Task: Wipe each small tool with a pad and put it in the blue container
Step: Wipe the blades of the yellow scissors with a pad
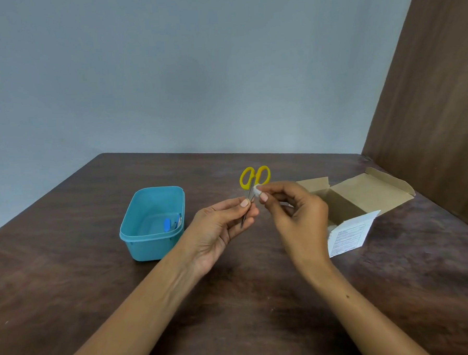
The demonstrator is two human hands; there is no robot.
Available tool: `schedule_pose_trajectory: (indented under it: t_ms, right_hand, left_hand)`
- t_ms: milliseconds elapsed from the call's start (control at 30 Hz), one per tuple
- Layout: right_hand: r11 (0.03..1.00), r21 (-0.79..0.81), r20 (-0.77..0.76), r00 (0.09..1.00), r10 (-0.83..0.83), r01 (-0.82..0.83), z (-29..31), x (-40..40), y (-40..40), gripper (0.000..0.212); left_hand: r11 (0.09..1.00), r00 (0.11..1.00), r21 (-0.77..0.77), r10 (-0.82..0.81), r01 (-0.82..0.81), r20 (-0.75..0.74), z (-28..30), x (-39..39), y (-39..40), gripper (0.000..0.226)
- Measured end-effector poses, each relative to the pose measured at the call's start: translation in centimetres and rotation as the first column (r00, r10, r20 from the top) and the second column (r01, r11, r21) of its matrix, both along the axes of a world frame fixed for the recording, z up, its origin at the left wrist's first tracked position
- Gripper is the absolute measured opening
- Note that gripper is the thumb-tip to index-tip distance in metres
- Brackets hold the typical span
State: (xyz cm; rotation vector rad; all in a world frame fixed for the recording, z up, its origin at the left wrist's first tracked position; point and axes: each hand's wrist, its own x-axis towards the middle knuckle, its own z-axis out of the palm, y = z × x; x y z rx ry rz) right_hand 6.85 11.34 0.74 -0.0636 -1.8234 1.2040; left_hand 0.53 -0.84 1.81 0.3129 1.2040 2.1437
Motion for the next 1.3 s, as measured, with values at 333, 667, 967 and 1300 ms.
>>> schedule_pose_trajectory:
  t_ms: [333,667,967,1300]
  right_hand:
    - [0.968,-0.252,-0.016,1.000,0.006,-0.010,0.5,0.1,1.0,0.017]
    - [0.858,-0.481,-0.068,0.983,0.170,-0.181,1.3,0.6,1.0,0.011]
    - [0.847,-0.499,-0.025,0.980,0.198,-0.183,1.5,0.7,2.5,0.025]
    - [0.980,-0.143,-0.040,0.989,-0.144,0.137,0.8,0.4,1.6,0.033]
  left_hand:
    - [0.999,0.999,-0.023,-0.036,0.036,-0.016,0.2,0.2,-0.3,0.014]
    - [0.986,0.988,-0.102,-0.140,0.133,-0.072,0.2,0.3,-0.6,0.022]
    - [0.963,0.972,-0.249,-0.150,0.103,-0.180,0.2,0.0,-1.0,0.018]
    - [0.966,0.971,-0.231,-0.161,0.118,-0.175,0.6,-0.1,-1.1,0.017]
